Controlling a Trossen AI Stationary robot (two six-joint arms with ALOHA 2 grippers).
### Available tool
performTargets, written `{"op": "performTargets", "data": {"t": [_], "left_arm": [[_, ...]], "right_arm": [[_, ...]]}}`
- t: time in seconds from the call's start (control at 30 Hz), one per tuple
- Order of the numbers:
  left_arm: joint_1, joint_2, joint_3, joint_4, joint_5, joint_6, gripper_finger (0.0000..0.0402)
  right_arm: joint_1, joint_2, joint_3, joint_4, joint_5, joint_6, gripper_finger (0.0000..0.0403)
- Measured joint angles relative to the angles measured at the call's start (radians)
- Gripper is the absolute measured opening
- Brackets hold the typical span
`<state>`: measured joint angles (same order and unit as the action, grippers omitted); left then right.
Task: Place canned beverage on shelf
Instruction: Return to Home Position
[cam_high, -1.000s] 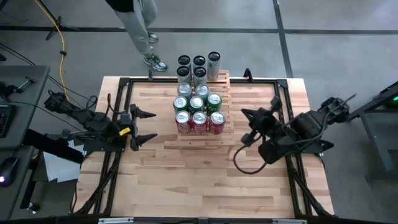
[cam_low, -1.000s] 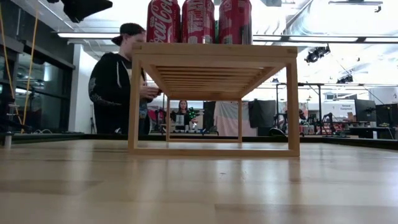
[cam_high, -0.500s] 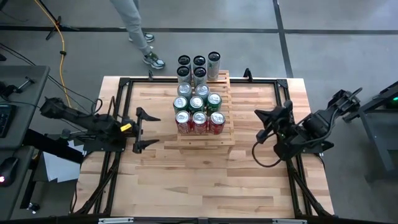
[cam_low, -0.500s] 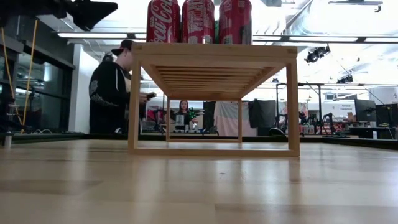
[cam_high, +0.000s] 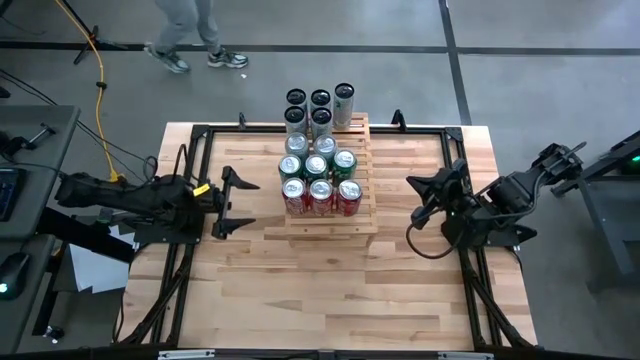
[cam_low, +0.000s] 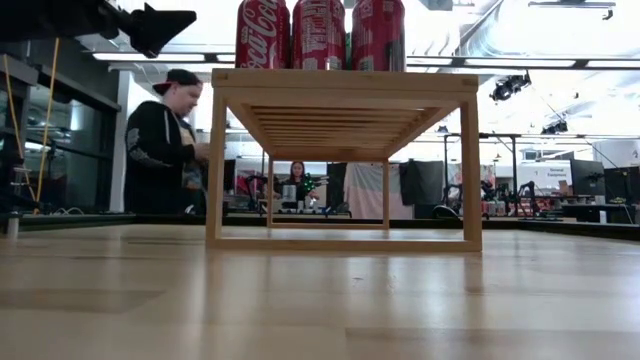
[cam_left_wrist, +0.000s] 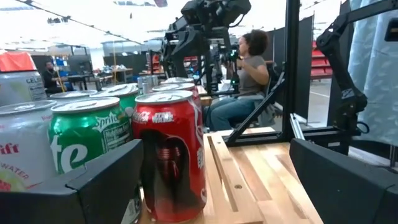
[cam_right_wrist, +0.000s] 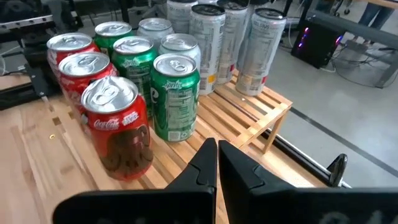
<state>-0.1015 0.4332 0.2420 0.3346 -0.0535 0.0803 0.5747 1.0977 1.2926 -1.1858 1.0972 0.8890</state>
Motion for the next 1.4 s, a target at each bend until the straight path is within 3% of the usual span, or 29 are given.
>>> {"op": "performTargets", "data": {"t": [0.27,0.57,1.0,1.17,1.4], "left_arm": [[0.006,0.000,-0.001,-0.053,0.068,-0.031,0.0394],[-0.014,-0.091,-0.133,0.110,0.051,-0.032,0.0394],[-0.014,-0.307,-0.231,-0.034,0.041,-0.121,0.0394],[-0.014,-0.343,-0.230,-0.074,0.041,-0.138,0.0394],[-0.014,-0.341,-0.230,-0.087,0.014,-0.165,0.0394]], "right_arm": [[0.001,0.000,0.000,-0.008,-0.024,0.000,0.0000],[0.002,0.000,0.000,-0.031,-0.024,0.008,0.0000],[0.002,0.000,0.000,-0.049,-0.032,0.014,0.0000],[0.006,0.000,0.000,-0.140,-0.065,0.108,0.0000],[0.088,-0.070,-0.212,-0.118,-0.089,0.264,0.0000]]}}
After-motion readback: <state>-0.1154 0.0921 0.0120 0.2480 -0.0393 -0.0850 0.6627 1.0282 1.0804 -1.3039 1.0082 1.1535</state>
